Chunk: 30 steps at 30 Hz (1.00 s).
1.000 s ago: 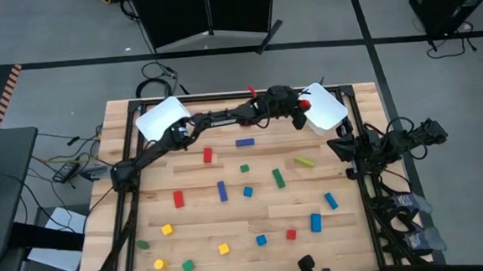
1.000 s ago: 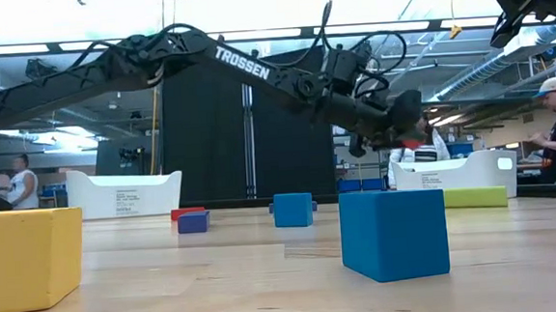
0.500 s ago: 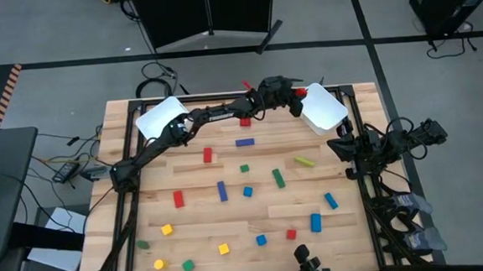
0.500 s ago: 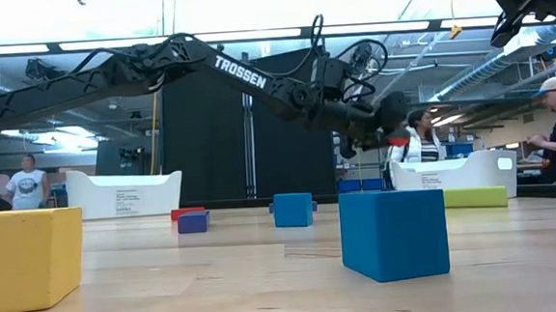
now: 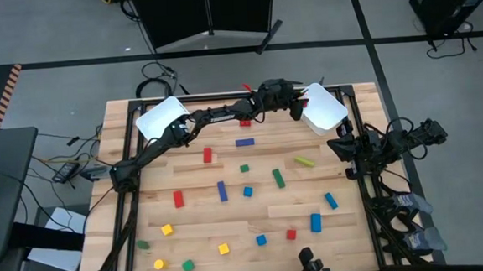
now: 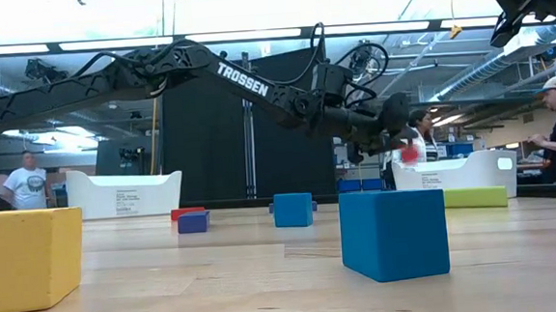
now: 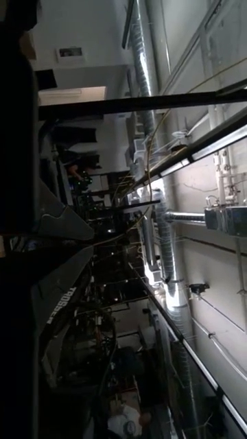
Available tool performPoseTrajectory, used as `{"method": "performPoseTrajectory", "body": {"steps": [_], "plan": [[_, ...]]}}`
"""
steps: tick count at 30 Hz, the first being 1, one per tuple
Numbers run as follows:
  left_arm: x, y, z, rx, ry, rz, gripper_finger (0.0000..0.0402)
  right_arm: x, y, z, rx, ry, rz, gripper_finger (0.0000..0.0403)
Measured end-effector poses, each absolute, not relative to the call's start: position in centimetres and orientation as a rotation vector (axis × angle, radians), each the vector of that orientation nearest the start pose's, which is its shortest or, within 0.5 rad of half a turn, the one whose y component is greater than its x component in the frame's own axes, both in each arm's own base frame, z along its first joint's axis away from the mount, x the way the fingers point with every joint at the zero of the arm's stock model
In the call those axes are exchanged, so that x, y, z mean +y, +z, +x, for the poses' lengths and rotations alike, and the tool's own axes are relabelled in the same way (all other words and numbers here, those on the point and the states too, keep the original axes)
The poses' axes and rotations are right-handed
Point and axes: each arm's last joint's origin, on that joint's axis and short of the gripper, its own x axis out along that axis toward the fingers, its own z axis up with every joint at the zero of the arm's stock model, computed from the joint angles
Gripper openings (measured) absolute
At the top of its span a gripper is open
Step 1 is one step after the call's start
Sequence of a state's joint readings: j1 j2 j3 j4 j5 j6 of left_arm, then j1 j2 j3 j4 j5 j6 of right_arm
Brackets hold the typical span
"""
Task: Sort blocks by size
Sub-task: Put the small red block into the right white bin, then put the large light green block into the left white bin
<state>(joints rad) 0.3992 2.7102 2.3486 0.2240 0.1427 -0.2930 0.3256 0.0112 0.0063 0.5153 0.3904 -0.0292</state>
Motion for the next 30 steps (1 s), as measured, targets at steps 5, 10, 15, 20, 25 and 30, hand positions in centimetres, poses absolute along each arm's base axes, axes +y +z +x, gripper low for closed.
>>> {"method": "performPoseTrajectory", "body": {"steps": [5,10,15,20,25,30], "plan": [[23.1,16.9,56.0,0.104,0.269,-0.331,0.0268,1.6,21.1,8.3,-0.476,-0.070,0.150,0.0035],[23.2,18.4,55.8,0.047,0.189,-0.344,0.0294,1.7,20.9,8.4,-0.451,-0.069,0.147,0.0035],[22.9,23.6,54.7,0.016,0.103,-0.257,0.0257,1.8,20.2,8.8,-0.371,-0.073,0.138,0.0035],[22.2,28.6,52.8,0.102,0.135,-0.126,0.0180,1.9,19.3,9.6,-0.262,-0.124,0.123,0.0035],[20.8,33.0,50.5,0.164,0.129,-0.040,0.0087,2.0,18.5,10.7,-0.139,-0.186,0.139,0.0035],[18.5,34.8,48.5,0.178,0.121,0.014,0.0010,2.1,18.8,12.5,0.024,-0.253,0.139,0.0035]]}}
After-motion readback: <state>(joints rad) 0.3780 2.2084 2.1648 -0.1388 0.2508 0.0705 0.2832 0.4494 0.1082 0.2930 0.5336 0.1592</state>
